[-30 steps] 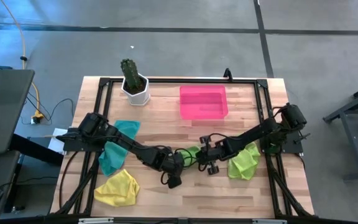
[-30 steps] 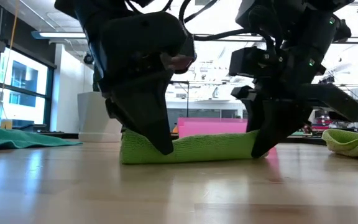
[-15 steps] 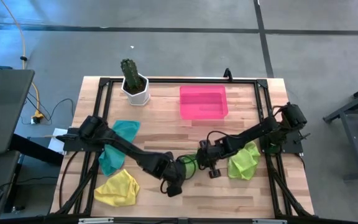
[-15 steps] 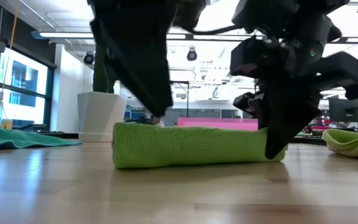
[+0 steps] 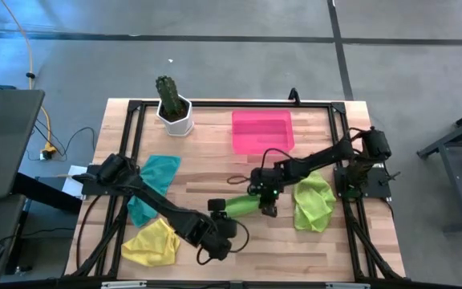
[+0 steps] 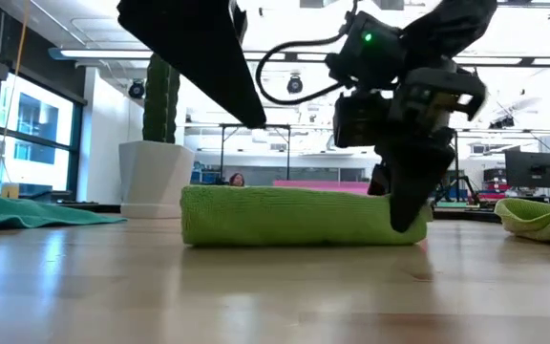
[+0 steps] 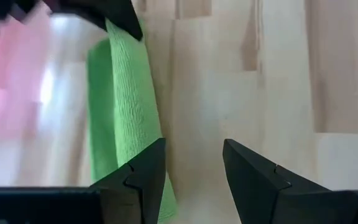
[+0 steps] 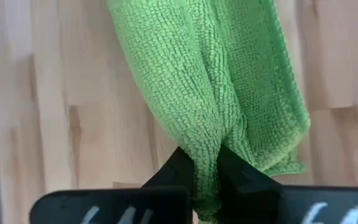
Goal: Roll microfiber towels into tight, uniform cylinder then place into a basket
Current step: Roll the green microfiber cloth
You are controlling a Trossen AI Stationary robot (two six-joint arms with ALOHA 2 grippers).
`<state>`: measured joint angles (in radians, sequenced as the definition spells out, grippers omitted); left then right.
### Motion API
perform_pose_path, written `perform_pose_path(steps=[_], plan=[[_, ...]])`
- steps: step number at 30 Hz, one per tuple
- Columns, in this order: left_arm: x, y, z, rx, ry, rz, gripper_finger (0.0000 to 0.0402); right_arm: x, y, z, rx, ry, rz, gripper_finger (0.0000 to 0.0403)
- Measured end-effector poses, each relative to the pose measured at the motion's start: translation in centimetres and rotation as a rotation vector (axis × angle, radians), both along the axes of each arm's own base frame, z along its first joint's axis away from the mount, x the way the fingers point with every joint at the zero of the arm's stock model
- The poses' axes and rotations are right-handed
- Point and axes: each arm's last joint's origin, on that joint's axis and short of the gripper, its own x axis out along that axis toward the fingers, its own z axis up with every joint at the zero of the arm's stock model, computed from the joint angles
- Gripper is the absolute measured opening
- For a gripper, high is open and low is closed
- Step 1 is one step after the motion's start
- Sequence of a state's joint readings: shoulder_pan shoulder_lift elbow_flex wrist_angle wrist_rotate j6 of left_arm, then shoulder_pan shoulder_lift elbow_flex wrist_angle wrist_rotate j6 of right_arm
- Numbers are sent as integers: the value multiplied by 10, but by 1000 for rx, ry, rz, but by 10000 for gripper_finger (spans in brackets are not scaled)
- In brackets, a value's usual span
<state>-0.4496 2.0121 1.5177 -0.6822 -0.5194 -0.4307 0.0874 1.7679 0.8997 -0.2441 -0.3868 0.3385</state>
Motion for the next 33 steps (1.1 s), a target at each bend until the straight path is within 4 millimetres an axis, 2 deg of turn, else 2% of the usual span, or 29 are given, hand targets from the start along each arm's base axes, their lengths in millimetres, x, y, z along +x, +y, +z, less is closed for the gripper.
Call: perform_pose_path(steps=[3,9,14,19,25,33], plan=[[-1,2,-1,68,-3,2,149,1,-6,0,44,12,-28,7],[-3,19,-16,105,27,46,149,1,-13,1,96,44,-94,7],[-4,29,-33,32,47,42,149,1,-17,0,97,58,-120,12],[-7,38,-43,55,53,67,149,1,-17,0,96,59,-121,13],[-10,61,-57,91,97,100,149,1,-17,0,94,57,-121,14],[-7,89,-64,30,132,131,149,1,-17,1,83,42,-97,14]])
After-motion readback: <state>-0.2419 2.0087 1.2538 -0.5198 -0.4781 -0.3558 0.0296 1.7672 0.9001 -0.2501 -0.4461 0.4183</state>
